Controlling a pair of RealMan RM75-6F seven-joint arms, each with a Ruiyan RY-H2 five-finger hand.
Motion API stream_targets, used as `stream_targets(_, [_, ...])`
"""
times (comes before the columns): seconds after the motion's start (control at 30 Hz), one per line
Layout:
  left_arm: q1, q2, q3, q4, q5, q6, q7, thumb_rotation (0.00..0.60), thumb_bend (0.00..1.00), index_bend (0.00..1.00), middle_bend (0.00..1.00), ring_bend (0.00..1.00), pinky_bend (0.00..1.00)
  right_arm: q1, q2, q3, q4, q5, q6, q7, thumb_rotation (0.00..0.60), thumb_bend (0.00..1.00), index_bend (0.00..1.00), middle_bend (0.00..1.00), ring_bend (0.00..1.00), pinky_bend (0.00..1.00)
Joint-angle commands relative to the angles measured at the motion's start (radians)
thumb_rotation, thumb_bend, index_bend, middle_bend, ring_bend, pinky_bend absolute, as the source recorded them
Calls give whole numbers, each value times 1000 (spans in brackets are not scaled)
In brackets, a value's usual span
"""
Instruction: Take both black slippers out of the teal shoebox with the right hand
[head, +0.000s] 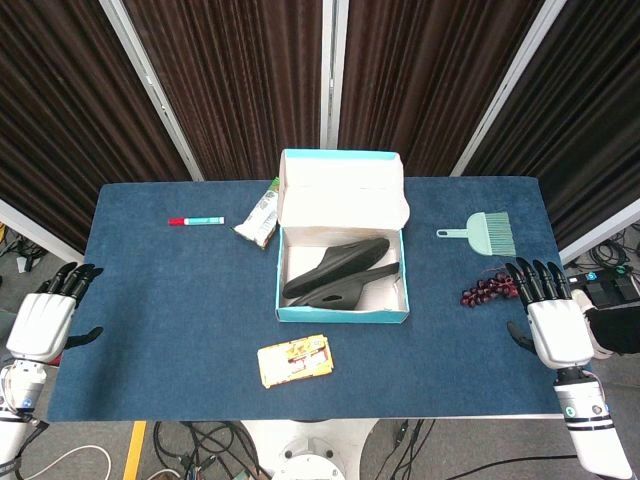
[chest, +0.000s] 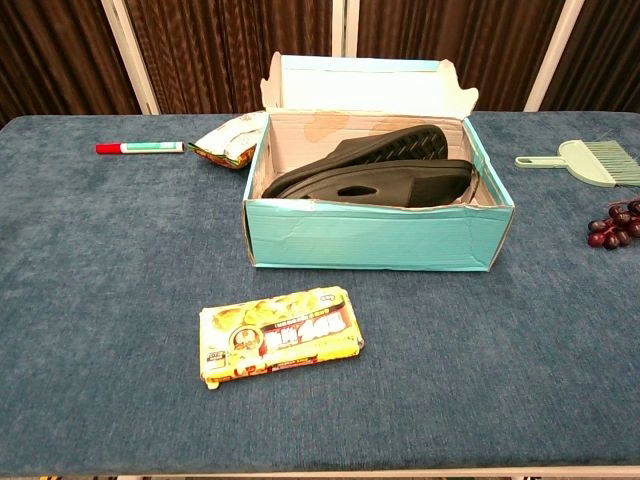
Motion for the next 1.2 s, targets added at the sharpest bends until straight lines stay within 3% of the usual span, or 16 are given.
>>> stream_targets(0.03, [1,0,-1,0,-3,0,-1,600,109,150,147,100,348,2,3,2,-5,2,-2,4,600,163,0,41,0,0])
stream_targets(0.77, [15,7,1,21,-6,24,-51,600,109,150,170,100,348,59,7,25,-70,20,-63,-93,600,168,0,71,0,7])
stream_targets(1.2, [27,5,7,35,0,37,-75,600,109,150,171,100,348,167,-26,84,-18,42,-157,-83,600,191,55,142,19,127])
